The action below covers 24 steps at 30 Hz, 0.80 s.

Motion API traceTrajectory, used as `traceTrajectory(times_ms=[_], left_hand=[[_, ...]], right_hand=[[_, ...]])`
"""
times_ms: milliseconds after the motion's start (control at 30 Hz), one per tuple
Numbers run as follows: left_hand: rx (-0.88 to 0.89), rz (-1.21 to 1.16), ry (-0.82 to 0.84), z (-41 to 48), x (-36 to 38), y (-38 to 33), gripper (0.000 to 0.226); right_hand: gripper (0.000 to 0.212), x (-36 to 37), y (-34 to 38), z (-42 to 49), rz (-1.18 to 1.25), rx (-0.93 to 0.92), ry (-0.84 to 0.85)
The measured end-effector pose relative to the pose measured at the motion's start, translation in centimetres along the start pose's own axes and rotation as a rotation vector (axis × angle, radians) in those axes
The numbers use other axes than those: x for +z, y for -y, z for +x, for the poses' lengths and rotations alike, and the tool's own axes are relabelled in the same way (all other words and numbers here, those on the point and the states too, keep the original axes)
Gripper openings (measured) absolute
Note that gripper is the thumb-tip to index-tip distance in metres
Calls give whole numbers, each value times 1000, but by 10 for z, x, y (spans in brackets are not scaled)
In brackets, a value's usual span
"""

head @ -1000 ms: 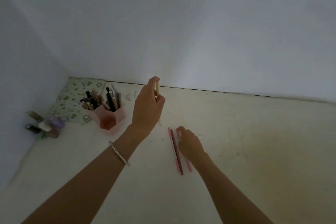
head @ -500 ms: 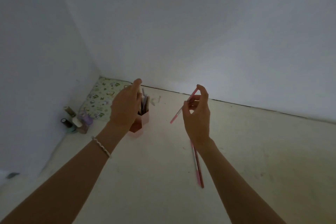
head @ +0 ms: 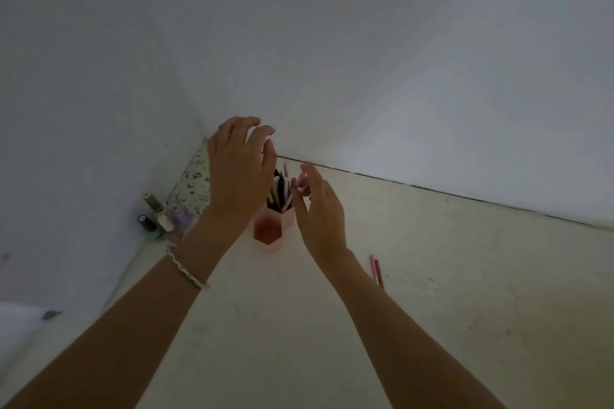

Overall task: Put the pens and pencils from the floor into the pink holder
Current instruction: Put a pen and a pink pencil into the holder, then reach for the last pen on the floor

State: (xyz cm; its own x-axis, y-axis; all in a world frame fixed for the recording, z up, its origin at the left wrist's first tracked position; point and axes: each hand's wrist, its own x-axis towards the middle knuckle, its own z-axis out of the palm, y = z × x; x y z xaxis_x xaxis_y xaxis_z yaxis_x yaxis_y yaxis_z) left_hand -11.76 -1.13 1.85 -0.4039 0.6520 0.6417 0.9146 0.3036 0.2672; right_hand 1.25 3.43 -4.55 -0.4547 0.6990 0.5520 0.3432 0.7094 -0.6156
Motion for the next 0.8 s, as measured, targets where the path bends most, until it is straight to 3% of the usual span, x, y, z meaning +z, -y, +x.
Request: traceTrajectory(times_ms=[100,200,267,400,500,667,800], left_hand=[[5,-80,-25,-5,-2,-12,25],[11,-188,-8,-20,5,-40,19],[-45,-262,166,-39,17,-65,14],[-230,-257,684,-93,58,-116,17],[-290,-215,876,-128,83,-147,25],[-366,-158,992,-156,104,-170,37],[-472,-166,979,-159,110,-175,34]], right_hand=[[35,2,-9,-11,-142,-132,46],[49,-16,-20,-11,-64,2,-119],[48,-38,-33,-9,-34,117,-218],[43,-85,-62,-16,-24,307,-266],[40,-117,-83,-31,-42,408,-263],[39,-153,-105,-58,-113,480,-258],[39,-161,-116,-73,-112,526,-249]])
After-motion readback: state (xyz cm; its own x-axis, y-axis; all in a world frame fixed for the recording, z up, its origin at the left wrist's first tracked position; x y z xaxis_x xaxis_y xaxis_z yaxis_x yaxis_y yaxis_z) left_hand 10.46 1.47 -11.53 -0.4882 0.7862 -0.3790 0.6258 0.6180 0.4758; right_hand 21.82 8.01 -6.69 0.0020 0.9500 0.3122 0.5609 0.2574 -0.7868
